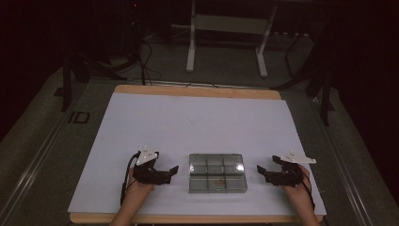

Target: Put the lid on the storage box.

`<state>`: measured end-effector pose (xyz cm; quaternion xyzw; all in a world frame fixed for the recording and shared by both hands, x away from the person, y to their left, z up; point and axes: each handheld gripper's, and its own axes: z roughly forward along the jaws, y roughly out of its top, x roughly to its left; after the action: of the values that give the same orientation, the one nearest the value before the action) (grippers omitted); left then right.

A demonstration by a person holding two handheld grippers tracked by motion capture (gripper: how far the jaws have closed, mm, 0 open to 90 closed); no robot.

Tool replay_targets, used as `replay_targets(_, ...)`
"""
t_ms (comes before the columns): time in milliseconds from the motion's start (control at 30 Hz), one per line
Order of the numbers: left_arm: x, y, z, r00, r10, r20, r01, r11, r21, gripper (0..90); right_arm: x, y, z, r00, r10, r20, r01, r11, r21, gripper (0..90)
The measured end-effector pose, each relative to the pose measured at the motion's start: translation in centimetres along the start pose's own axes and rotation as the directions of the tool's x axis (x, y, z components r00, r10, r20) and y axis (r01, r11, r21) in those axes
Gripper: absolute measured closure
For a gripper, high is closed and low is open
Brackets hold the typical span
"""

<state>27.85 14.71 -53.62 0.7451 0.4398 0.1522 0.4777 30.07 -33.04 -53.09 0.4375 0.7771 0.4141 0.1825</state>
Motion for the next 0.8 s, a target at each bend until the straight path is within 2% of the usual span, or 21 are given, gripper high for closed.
replay_targets(100,0.31,-0.11,-0.15,0.9997,0.003,-0.025,-0.003,1.0,0.003,2.5,-0.19,-0.26,0.01,0.9988,-0.004,0.049,0.003,1.0,0.003,15.4)
replay_targets(167,0.53,-0.19,-0.24,0.9996,-0.006,-0.029,0.006,1.0,0.003,2.5,-0.37,-0.28,-0.1,0.9982,0.014,0.058,-0.014,1.0,-0.004,15.4)
replay_targets(267,0.64,-0.24,-0.37,0.9989,-0.009,-0.046,0.009,0.9999,-0.005,2.5,-0.53,-0.26,-0.35,0.997,0.014,0.075,-0.013,1.0,-0.018,15.4)
replay_targets(367,0.74,-0.25,-0.49,0.9984,0.0,-0.057,0.0,1.0,-0.004,2.5,-0.7,-0.41,-0.41,0.9967,0.025,0.078,-0.023,0.999,-0.025,15.4)
replay_targets(633,0.95,-0.48,-0.59,0.9974,-0.015,-0.07,0.013,0.9996,-0.023,2.5,-0.66,-0.62,-0.43,0.9948,0.018,0.1,-0.014,0.999,-0.04,15.6)
replay_targets(800,0.73,-0.6,-0.55,0.9977,0.009,-0.067,-0.01,0.9996,-0.025,2.5,-0.8,-0.7,-0.45,0.9939,0.036,0.104,-0.031,0.998,-0.045,15.6)
